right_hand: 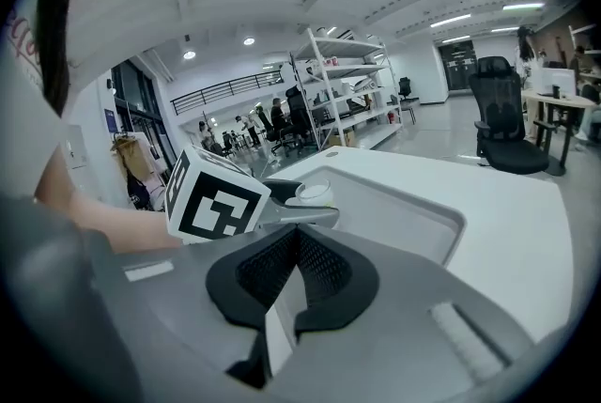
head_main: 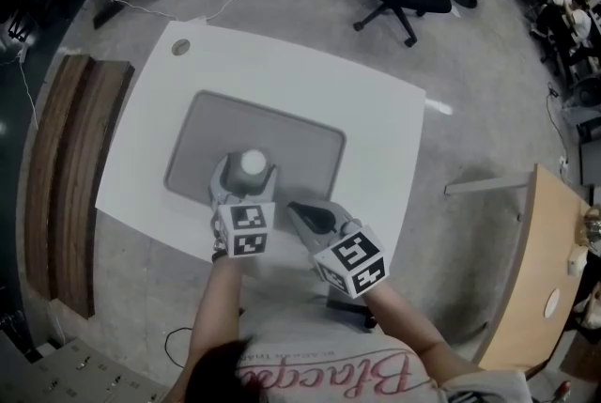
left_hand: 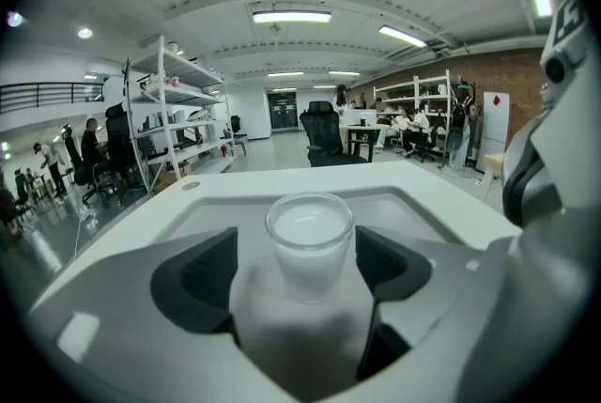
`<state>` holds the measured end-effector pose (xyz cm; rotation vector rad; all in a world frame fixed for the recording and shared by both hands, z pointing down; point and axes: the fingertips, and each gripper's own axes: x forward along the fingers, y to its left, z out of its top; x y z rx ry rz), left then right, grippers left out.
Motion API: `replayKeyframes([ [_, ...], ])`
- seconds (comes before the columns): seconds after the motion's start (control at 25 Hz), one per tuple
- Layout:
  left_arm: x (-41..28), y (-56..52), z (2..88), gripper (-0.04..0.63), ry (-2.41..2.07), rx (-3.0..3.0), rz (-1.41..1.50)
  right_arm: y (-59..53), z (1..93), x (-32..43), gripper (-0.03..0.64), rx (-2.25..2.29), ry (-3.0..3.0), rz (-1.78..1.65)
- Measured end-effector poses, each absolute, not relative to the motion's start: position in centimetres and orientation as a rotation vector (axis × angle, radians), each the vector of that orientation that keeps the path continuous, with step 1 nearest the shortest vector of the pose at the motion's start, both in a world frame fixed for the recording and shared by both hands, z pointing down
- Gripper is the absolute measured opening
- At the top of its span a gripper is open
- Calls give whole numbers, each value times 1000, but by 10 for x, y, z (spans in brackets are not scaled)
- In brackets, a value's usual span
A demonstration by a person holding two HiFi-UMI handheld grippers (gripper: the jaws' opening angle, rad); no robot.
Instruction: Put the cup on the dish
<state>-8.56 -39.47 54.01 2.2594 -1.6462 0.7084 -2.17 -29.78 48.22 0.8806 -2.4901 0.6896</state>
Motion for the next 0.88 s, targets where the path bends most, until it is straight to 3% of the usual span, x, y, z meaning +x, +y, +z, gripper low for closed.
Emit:
replayKeyframes([
  [0.08,-92,-389,538,407,-1664,2222,668,-296,480,-22,0,874,-2491,680],
  [0.4,-96,-359,518,402,-1654,2234,572,-289,468,-28,0,890,-2520,602],
  [0.64,-85,-335,497,365,-1649,2306,509,-275,459,-33,0,895,-2541,546],
  [0.76,-85,-320,484,285,-1699,2317,486,-265,454,-33,0,911,-2548,524],
  [0.8,-88,-315,478,191,-1737,2308,473,-261,452,-33,0,919,-2552,519],
  [0.84,-91,-309,472,-2,-1767,2303,462,-258,450,-33,0,926,-2555,514],
  [0.88,-92,-303,467,-2,-1775,2311,453,-254,448,-33,0,933,-2557,507],
])
